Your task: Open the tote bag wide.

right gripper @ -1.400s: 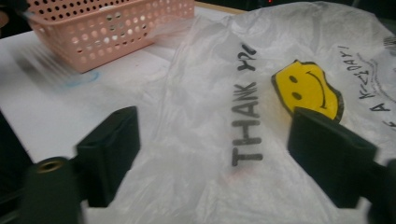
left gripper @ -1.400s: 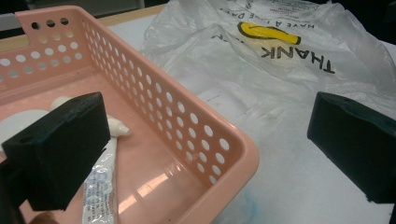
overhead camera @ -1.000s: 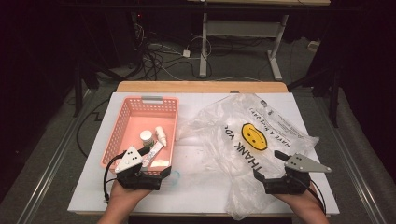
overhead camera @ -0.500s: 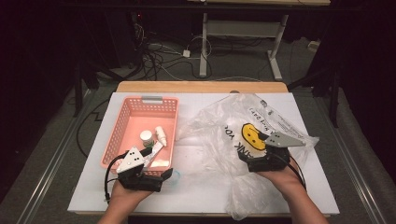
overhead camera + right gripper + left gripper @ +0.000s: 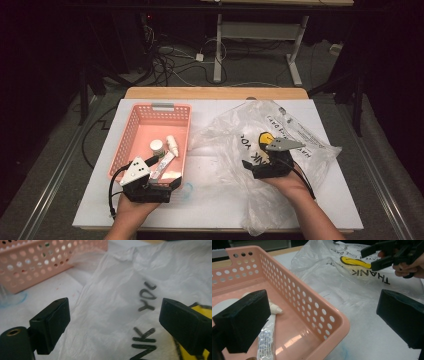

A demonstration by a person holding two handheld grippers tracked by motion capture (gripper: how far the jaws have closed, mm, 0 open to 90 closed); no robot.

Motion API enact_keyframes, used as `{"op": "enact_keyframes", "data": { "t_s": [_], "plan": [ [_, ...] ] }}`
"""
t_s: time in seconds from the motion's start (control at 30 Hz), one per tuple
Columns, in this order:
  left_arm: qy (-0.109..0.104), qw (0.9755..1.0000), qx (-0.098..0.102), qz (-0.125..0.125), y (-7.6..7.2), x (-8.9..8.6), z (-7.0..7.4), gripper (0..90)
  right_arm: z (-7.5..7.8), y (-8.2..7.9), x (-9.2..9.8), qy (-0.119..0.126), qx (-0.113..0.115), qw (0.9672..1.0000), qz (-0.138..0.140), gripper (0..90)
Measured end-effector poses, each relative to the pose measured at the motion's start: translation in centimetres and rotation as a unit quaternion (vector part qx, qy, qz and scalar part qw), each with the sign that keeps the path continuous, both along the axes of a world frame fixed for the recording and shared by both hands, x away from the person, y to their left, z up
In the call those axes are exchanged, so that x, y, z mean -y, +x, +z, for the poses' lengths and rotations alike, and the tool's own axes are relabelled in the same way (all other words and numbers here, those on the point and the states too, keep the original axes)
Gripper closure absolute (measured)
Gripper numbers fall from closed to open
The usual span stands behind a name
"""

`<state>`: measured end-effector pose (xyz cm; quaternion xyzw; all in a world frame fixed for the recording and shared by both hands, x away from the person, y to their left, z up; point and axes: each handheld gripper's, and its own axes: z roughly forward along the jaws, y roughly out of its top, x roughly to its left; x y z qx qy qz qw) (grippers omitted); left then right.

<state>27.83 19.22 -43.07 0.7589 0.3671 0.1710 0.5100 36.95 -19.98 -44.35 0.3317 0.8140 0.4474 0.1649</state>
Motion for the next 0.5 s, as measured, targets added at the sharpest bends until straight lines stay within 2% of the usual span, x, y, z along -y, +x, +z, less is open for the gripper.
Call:
{"op": "enact_keyframes", "data": {
  "t_s": [0.03,0.07,0.17,0.2,0.23,0.27,0.37,0.4,0.47,0.5],
  "plan": [
    [-0.001,1.0,0.001,0.0,0.0,0.0,0.0,0.0,0.0,0.0,0.0,0.0,0.0,1.0,0.0,10.2],
    [-0.001,1.0,0.002,-0.001,0.0,0.1,0.0,0.0,-0.5,-0.1,-0.5,-0.018,-0.012,0.9997,0.007,10.0],
    [0.003,1.0,0.005,-0.005,-0.2,0.3,0.1,0.0,-1.0,-0.3,-0.9,-0.026,-0.02,0.9994,0.013,10.4],
    [0.004,1.0,0.007,-0.006,-0.2,0.3,0.1,0.0,-1.5,-0.6,-1.5,-0.04,-0.023,0.9988,0.019,10.5],
    [0.005,0.9999,0.007,-0.007,-0.2,0.3,0.0,0.0,-1.5,-0.6,-1.5,-0.04,-0.023,0.9988,0.019,10.5],
    [0.005,0.9999,0.006,-0.007,-0.2,0.3,0.0,0.0,-1.9,-0.8,-2.1,-0.05,-0.025,0.9981,0.027,10.5],
    [0.004,1.0,0.004,-0.007,-0.1,0.3,-0.1,0.0,-2.3,-1.1,-2.7,-0.06,-0.033,0.997,0.037,10.6],
    [0.004,1.0,0.003,-0.008,-0.1,0.3,-0.1,0.0,-2.7,-1.3,-3.5,-0.076,-0.031,0.9958,0.042,12.8],
    [0.005,0.9999,0.003,-0.009,-0.1,0.3,-0.1,0.0,-2.8,-1.4,-3.7,-0.081,-0.028,0.9954,0.043,14.6],
    [0.005,0.9999,0.002,-0.01,-0.1,0.3,-0.1,0.0,-3.1,-1.3,-3.9,-0.093,-0.03,0.9945,0.038,19.0]
  ]
}}
